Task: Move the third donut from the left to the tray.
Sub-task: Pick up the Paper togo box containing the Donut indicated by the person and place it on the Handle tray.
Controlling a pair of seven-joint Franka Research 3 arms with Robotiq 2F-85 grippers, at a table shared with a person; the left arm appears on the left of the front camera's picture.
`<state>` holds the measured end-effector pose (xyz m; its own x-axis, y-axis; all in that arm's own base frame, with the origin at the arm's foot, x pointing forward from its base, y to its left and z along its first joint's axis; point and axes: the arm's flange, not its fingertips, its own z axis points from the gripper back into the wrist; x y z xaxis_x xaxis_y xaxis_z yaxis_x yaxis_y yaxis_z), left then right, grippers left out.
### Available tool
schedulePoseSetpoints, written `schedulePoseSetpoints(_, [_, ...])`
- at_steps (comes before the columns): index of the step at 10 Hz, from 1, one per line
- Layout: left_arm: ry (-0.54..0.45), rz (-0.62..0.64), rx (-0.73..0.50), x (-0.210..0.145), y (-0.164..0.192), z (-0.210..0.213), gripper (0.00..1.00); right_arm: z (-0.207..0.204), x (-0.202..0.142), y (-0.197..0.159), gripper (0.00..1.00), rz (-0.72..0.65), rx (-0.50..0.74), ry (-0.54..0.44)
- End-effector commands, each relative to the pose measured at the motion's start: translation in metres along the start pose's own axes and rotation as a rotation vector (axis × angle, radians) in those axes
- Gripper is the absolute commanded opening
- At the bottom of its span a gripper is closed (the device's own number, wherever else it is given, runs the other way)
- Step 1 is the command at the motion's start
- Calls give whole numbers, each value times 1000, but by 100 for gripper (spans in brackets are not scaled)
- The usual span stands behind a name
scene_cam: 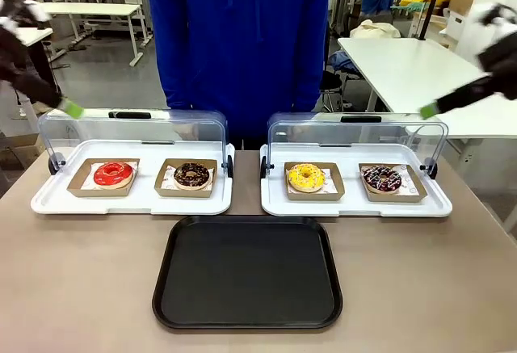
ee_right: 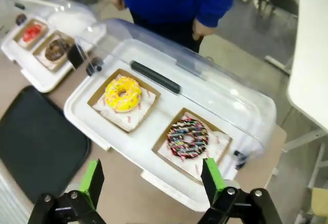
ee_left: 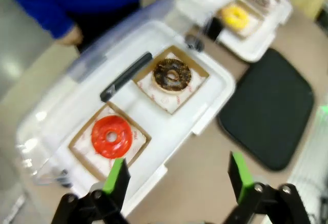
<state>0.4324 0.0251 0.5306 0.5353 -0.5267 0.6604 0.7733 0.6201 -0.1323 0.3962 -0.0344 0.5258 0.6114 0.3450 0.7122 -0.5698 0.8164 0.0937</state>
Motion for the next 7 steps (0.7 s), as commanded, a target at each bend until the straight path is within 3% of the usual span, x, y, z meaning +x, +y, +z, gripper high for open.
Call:
schedulePoseSetpoints(1, [-34, -66, -115, -34, 49, 24, 100, 11, -28, -55, 100, 34, 123, -81])
schedulePoseSetpoints(3, [-113, -152, -117, -74, 68, 61, 100, 34, -68, -97, 100, 41, 159, -213])
schedulePoseSetpoints(7, [-213, -179, -86, -124, 103, 82, 100, 55, -111, -128, 100, 65, 171, -323])
